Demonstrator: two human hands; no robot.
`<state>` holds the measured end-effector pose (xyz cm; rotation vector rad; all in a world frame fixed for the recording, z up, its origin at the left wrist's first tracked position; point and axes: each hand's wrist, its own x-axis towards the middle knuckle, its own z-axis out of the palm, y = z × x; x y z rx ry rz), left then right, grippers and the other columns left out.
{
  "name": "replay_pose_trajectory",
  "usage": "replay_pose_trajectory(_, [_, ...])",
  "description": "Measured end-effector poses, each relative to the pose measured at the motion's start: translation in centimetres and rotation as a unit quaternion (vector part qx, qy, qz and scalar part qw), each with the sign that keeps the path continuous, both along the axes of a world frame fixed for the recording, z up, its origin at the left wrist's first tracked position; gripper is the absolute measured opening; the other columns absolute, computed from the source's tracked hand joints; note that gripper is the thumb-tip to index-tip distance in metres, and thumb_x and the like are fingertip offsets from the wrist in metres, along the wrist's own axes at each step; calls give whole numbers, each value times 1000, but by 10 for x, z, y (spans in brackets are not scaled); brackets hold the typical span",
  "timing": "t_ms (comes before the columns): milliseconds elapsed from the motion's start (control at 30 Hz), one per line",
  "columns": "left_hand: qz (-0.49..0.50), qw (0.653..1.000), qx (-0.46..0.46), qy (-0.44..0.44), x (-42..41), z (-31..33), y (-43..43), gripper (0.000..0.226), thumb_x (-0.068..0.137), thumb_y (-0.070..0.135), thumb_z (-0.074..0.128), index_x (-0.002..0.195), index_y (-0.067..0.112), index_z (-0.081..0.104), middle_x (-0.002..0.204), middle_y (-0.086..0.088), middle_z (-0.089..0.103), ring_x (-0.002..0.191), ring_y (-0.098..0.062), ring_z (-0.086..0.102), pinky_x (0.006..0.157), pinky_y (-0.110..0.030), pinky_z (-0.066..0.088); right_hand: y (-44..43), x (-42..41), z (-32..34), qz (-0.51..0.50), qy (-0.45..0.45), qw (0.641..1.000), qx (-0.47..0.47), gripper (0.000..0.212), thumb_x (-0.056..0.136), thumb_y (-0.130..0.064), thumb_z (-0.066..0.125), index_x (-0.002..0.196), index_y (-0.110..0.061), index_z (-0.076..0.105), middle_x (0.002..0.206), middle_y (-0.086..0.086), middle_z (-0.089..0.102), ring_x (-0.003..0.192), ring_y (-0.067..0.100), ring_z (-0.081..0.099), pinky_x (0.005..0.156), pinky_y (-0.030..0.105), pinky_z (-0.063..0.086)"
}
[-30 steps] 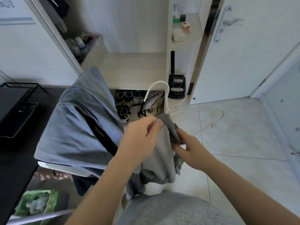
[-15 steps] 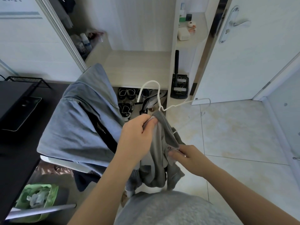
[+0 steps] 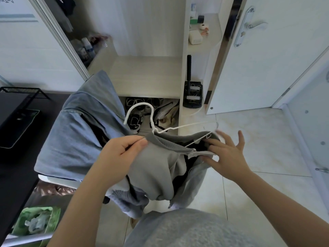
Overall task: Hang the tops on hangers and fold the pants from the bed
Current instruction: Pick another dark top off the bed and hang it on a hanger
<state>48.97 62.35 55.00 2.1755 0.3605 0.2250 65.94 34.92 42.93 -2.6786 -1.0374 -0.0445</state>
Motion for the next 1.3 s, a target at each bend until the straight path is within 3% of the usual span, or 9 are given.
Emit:
replay_pose_trajectory(133, [7, 1000, -16, 11, -6, 7, 17, 41, 87, 54, 53, 81, 18, 70, 74, -21, 59, 71, -33, 55, 60, -20, 39, -2, 16, 12, 18, -10, 999, 41, 19, 92, -41, 58, 85, -28, 70, 107, -18, 69, 129, 25, 53, 113, 58, 14])
replay_pose_trajectory(233, [8, 999, -24, 33, -6, 11, 22, 29, 91, 46, 56, 82, 24, 72, 73, -11, 63, 65, -15, 56, 63, -11, 40, -4, 32, 23, 35, 7, 997, 65, 15, 96, -29, 63, 85, -19, 66, 92, -11, 65, 102, 22, 61, 95, 40, 33])
replay_pose_trajectory(333, [-1, 997, -16, 72, -1, 7, 20, 26, 98, 34, 58, 80, 24, 75, 72, 0, 69, 67, -9, 60, 64, -11, 42, -4, 41, 35, 32, 40, 996, 74, 11, 92, -17, 67, 84, -10, 66, 87, -3, 65, 86, 27, 58, 80, 39, 42])
replay_pose_trajectory(567, [-20, 985, 95, 140, 22, -21, -9, 40, 102, 34, 54, 68, 12, 59, 51, 10, 49, 53, -6, 46, 55, -21, 35, 19, 30, 101, 25, 103, 987, 118, 10, 89, -4, 56, 81, -7, 60, 75, 3, 59, 67, 11, 50, 59, 19, 34])
replay_pose_trajectory(700, [-42, 986, 104, 126, 33, -23, -29, 38, 103, 34, 51, 67, 22, 57, 55, 18, 54, 57, -2, 50, 55, -21, 31, 44, -1, 155, 108, 135, 978, 121, 9, 84, -9, 58, 77, -13, 61, 71, -9, 55, 75, 0, 50, 66, 9, 35])
replay_pose_trajectory(833, [-32, 993, 110, 26, 35, -18, -33, 19, 101, 26, 57, 88, 22, 71, 70, 11, 66, 69, -6, 58, 61, -17, 40, 59, -24, 170, 193, 207, 956, 73, 9, 89, -17, 55, 86, -19, 64, 86, -8, 63, 83, 7, 55, 74, 17, 43])
replay_pose_trajectory(967, [43, 994, 71, -67, 26, -17, -23, 15, 96, 27, 64, 82, 20, 66, 64, 1, 61, 60, -19, 56, 53, -26, 41, 47, -11, 163, 191, 224, 952, 85, 22, 96, -11, 56, 84, -29, 59, 93, -13, 60, 89, 4, 52, 81, 14, 38])
replay_pose_trajectory(1100, [96, 990, 61, -86, 21, -16, -5, 17, 96, 25, 64, 79, 23, 64, 61, -2, 56, 59, -23, 51, 50, -25, 37, 26, 10, 156, 164, 219, 962, 1, 23, 96, -32, 61, 73, -34, 57, 113, -18, 53, 111, 5, 38, 100, 27, 28])
replay_pose_trajectory(1300, [-27, 991, 91, -98, 35, 0, -35, 16, 93, 11, 69, 82, 22, 66, 65, 22, 59, 58, 0, 53, 57, -7, 34, 53, -8, 151, 190, 221, 936, 198, 19, 97, -22, 54, 77, -25, 55, 118, -6, 50, 117, 9, 47, 100, 20, 34])
